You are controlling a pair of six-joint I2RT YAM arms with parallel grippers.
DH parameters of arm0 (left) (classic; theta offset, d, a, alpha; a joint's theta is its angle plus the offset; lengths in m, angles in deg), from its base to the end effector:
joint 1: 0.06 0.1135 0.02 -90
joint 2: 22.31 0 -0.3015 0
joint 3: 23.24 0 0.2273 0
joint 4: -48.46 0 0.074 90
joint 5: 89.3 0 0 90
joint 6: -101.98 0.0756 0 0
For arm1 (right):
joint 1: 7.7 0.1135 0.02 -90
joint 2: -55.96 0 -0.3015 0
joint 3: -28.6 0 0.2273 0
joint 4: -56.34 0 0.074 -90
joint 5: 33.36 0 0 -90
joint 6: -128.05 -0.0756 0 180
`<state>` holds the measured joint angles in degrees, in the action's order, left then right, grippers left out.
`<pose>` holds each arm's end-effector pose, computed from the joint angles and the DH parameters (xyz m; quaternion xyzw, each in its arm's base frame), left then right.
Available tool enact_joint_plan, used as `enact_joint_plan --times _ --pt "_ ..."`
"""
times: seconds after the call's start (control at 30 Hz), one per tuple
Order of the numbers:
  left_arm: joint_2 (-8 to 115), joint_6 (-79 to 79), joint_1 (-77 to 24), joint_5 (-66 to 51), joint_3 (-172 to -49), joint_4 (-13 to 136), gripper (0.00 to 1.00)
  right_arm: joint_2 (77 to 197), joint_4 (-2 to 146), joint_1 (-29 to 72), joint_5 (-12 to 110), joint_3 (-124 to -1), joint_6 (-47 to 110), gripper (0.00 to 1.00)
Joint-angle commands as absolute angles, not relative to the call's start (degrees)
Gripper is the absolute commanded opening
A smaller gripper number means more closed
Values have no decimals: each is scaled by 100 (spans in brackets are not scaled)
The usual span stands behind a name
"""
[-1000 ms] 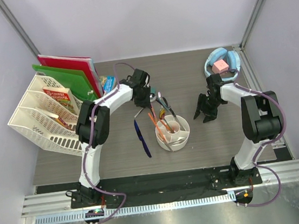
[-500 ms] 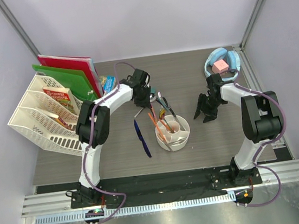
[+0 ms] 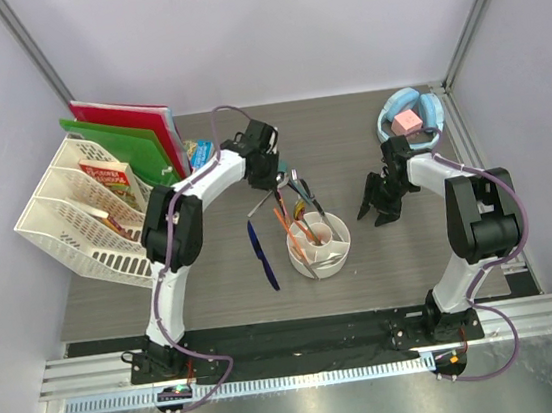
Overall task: Sort the eating utensils into containers
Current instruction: Pick up the spoon from the center of the board.
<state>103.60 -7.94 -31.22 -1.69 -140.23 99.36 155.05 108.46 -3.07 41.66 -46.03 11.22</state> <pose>0.4233 -0.2596 0.1932 0.0999 0.9601 -0.1304 0.2262 0.3061 0.0444 0.1741 0.1746 0.9692 0.1560 0.0764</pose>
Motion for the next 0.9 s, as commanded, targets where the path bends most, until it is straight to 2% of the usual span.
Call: enact_joint_plan --times 0.0,0.4,0.6,0.7,0.73,0.8,0.87 --pt "10575 -551 -3118 70 -14410 10120 28 15317 10768 -330 4091 -4603 1151 56" --pt "11084 -551 -3030 -88 -14507 10331 27 15290 10900 -374 4108 -4647 1230 56" --pt "11102 -586 -3030 -79 -14366 10410 22 15334 10891 -383 4091 -4647 1221 56" --pt "11137 -543 -3030 -202 -14340 10489 16 15343 10882 -383 4082 -4638 1221 56" --pt "11129 -542 -3038 -228 -14331 10490 8 15334 10882 -383 4091 -4638 1221 56" --pt "11085 -551 -3030 -307 -14270 10533 0 15334 10865 -383 4091 -4620 1212 56" --pt "10953 -586 -3030 -378 -14094 10490 0 15334 10856 -374 4099 -4620 1195 56"
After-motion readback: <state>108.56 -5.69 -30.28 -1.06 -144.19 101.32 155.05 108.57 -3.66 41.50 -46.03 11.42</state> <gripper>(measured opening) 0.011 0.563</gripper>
